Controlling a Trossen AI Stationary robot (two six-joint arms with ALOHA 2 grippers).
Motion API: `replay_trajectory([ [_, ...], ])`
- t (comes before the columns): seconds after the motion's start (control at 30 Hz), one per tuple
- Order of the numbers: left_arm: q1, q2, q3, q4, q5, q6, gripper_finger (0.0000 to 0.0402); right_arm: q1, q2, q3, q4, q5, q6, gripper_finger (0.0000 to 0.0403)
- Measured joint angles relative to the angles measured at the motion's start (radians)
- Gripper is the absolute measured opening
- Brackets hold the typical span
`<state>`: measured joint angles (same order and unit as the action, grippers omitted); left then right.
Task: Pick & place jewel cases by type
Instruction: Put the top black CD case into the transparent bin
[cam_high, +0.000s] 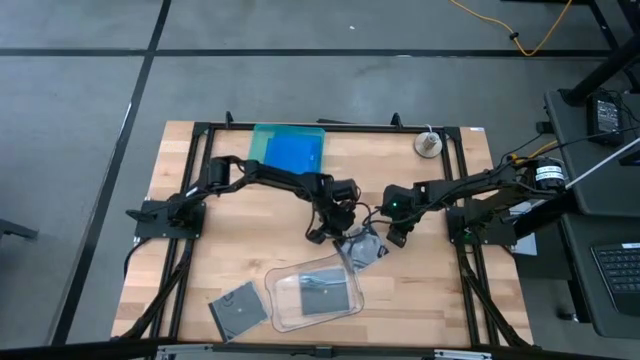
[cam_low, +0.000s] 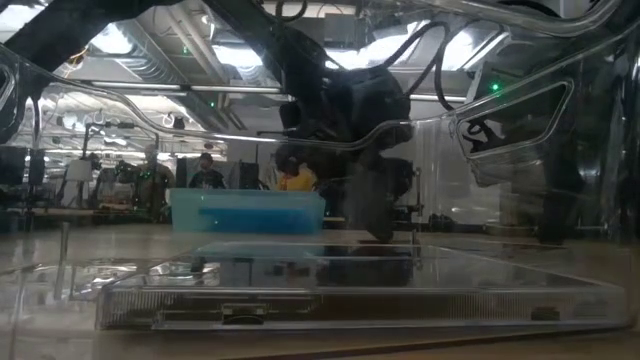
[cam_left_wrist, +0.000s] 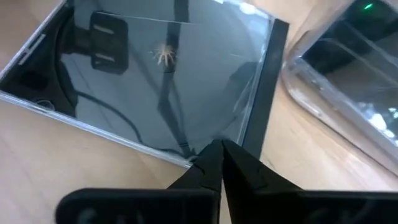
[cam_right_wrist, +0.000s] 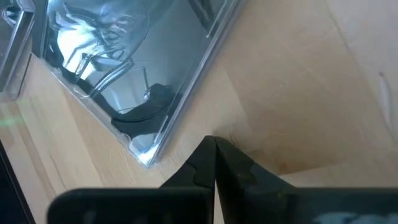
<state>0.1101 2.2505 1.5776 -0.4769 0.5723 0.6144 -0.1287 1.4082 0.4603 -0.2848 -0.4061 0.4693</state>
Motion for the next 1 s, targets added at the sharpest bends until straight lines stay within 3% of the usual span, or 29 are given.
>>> replay_trajectory([
  [0.33,0.076,-0.001,0.002,0.019,-0.232,0.0,0.0003,-0.04,0.001,-0.001,0.002,-0.022,-0.01,0.0008],
  [0.6,0.13,-0.034,-0.004,0.015,-0.232,-0.067,0.0003,-0.068,0.0,0.0,0.005,-0.022,-0.034,0.0008],
  [0.77,0.126,-0.122,-0.011,-0.021,-0.292,-0.053,0.0004,-0.068,0.0,0.0,0.005,-0.018,-0.055,0.0008],
  [1.0,0.139,-0.233,-0.008,-0.117,-0.265,-0.174,0.0004,-0.072,0.0,0.0,0.004,-0.014,-0.086,0.0008],
])
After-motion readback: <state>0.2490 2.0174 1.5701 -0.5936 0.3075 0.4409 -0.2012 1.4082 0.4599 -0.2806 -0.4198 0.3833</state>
